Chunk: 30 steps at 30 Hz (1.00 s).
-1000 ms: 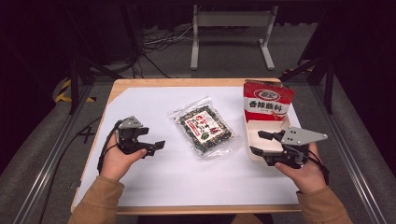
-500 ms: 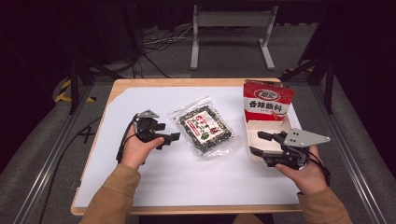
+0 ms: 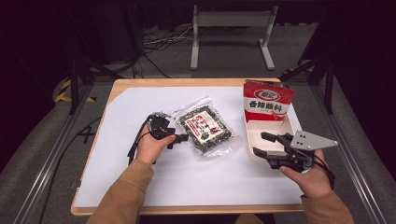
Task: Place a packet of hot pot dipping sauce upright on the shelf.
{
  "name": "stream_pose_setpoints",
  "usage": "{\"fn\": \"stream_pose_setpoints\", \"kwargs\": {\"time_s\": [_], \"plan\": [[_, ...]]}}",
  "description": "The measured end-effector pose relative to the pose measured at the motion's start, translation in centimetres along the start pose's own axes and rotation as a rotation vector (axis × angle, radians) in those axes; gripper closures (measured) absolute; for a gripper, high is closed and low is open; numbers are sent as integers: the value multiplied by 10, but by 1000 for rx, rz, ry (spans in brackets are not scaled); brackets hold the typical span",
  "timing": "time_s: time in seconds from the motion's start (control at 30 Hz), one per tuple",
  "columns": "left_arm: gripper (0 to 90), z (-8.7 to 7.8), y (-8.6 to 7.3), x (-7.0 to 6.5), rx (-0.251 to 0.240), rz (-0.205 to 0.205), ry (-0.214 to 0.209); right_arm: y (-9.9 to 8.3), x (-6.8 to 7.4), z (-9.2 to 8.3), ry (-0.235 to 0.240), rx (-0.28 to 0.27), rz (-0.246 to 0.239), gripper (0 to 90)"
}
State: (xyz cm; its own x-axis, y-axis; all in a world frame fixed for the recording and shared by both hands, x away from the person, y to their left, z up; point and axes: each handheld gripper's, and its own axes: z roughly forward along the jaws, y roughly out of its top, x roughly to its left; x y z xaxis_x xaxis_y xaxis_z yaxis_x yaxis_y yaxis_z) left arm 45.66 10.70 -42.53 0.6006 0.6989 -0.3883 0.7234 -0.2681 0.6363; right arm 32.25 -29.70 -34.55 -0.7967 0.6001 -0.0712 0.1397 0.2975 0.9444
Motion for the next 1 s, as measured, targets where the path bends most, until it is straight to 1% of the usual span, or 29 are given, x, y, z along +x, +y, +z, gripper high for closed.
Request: {"fn": "stream_pose_setpoints", "kwargs": {"time_s": [0.13,0.3,0.33,0.37,0.5,0.63,0.67,0.7,0.8,0.87,0.93,0.97,1.0], "plan": [[274,7,0,0,9,-14,-10,1,-1,2,9,-13,-2,397],[297,16,1,0,23,-29,-21,2,-3,1,8,-17,7,393],[292,17,1,-1,24,-36,-16,1,-3,1,7,-17,7,392],[293,18,2,0,32,-32,-18,1,-2,1,7,-17,7,390],[283,19,1,3,30,-70,-40,2,-2,-2,2,-18,6,379],[288,17,1,2,43,-70,-22,3,-3,-3,1,-22,9,377],[288,17,0,1,51,-73,-11,3,-3,-3,1,-22,9,376],[289,16,0,1,58,-66,-4,3,-4,-2,2,-21,7,374],[287,17,0,1,55,-70,-4,2,-3,1,3,-9,4,371],[285,19,0,1,53,-75,-6,2,-2,2,5,-8,1,371],[278,21,1,1,54,-71,-4,2,-1,2,6,-11,1,371],[277,22,1,0,45,-77,-7,3,-1,2,6,-12,0,371],[275,23,2,1,43,-74,-11,3,-1,2,6,-13,1,371]]}}
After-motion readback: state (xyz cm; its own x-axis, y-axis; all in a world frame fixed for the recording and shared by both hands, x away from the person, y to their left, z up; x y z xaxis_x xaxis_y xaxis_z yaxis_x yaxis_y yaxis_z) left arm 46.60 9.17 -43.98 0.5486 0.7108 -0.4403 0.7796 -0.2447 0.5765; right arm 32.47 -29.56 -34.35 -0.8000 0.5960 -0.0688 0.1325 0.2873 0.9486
